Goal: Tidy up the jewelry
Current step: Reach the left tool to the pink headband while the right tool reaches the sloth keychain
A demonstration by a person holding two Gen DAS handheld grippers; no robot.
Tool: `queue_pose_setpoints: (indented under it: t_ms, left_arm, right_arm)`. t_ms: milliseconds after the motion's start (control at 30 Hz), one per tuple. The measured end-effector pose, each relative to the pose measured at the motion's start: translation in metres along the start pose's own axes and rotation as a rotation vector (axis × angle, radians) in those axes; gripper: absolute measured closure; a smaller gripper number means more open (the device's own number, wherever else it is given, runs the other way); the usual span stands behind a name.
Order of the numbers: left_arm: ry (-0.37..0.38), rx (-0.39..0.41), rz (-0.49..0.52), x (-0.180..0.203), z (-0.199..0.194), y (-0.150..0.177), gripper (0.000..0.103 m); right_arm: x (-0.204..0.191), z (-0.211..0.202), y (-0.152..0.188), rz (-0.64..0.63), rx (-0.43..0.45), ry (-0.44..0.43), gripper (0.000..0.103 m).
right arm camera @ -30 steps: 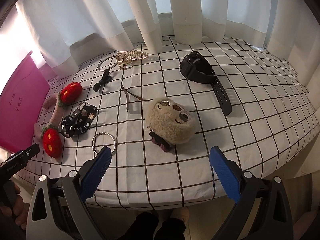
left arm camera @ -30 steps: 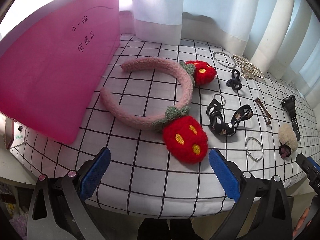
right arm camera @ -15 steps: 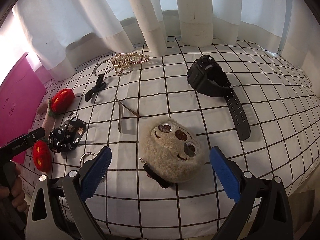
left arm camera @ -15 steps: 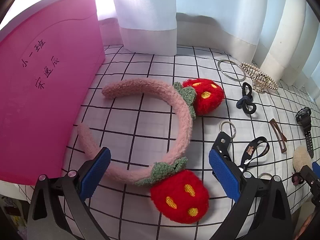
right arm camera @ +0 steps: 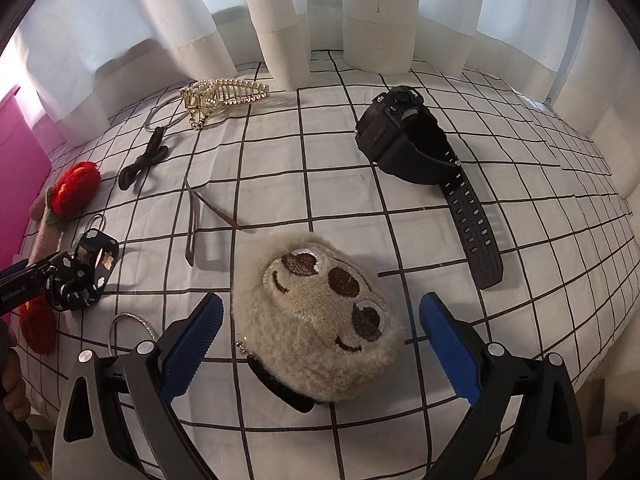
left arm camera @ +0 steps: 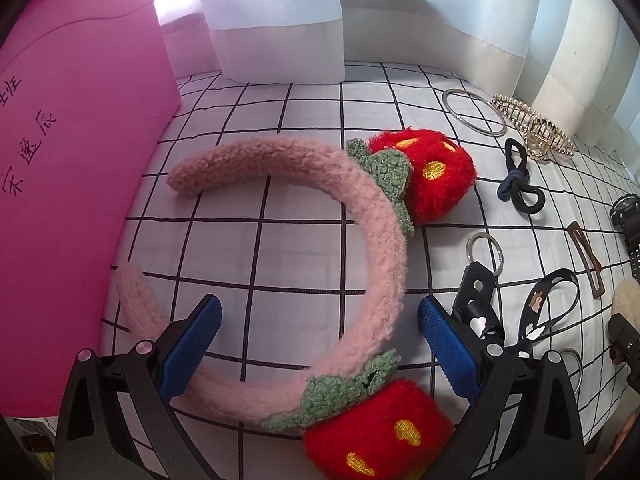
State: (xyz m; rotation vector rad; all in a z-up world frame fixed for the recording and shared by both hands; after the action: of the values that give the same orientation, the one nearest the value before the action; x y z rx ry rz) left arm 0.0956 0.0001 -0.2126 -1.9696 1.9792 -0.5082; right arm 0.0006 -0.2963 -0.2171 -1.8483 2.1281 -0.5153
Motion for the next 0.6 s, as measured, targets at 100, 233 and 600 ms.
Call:
queue_pose_setpoints:
  t_ms: [100, 233, 600]
  left_arm:
    - [0.003, 0.010, -0.003, 0.0023, 0.0009, -0.0014, 0.006]
    - [0.014, 0.022, -0.009, 0.0042, 0.0035, -0.0020, 0.006]
    - [0.045, 0.051, 0.002, 0.0040, 0.0049, -0.0015, 0.006]
  right_arm:
    - [0.0028, 0.0075, 0.0017, 0.014, -0.019, 0.004, 0.009]
    - [0.0018, 0.0067, 0.0029, 0.006, 0.001, 0.014, 0.009]
    - [-0.0047, 0.0058, 0.0040, -0.021, 0.018, -0.005, 0.010]
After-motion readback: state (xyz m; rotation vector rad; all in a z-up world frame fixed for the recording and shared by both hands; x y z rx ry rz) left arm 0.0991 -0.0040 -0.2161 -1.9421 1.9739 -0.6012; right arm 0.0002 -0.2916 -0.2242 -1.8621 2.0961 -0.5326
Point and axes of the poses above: each gripper's, at about its wrist camera, not at the fingertips, and z roughly the way its jaws point, x to its right, y to its underside, the point moved 2 cm from there along z, roughly the way its jaws point, and after that the axes turned 9 degrees about -z, right-handed, at the moved point
